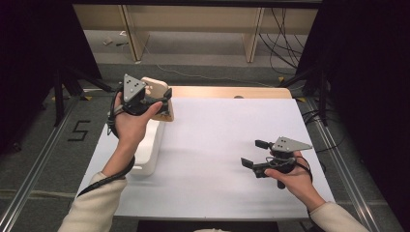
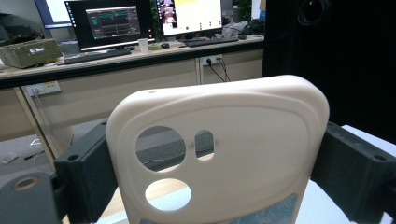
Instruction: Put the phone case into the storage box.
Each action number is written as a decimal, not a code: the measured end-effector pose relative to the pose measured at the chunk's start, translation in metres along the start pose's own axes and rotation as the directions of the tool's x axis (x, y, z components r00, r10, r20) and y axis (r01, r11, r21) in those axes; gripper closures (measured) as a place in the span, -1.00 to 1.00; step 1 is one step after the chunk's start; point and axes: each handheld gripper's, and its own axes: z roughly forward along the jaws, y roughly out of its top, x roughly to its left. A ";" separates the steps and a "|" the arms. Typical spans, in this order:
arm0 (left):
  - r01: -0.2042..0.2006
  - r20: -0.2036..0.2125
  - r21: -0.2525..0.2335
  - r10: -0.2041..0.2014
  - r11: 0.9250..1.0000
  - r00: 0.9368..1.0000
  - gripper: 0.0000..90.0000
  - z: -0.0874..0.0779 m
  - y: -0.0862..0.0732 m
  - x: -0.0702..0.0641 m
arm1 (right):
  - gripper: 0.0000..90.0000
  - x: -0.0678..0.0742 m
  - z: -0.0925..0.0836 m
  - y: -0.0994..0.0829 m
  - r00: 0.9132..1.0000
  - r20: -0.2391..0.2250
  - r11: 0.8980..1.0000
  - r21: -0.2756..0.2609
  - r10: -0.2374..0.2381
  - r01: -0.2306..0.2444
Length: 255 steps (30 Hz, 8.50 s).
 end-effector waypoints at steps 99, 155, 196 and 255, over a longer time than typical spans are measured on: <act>0.024 -0.085 0.017 -0.022 1.000 0.996 -0.78 -0.001 -0.007 0.035 | -0.77 0.000 0.000 0.000 1.000 -0.002 1.000 -0.009 -0.002 0.002; 0.012 -0.082 0.074 -0.006 0.997 0.997 -0.78 0.018 -0.017 0.050 | -0.75 -0.002 -0.001 0.000 1.000 0.004 1.000 -0.013 0.013 -0.013; 0.011 -0.084 0.088 -0.004 0.996 0.996 -0.78 0.028 -0.019 0.058 | -0.75 -0.003 -0.001 0.000 1.000 0.005 1.000 -0.016 0.015 -0.015; 0.013 -0.101 0.106 -0.002 0.994 0.995 -0.78 0.044 -0.022 0.070 | -0.75 -0.003 -0.003 0.000 1.000 0.007 1.000 -0.023 0.011 -0.011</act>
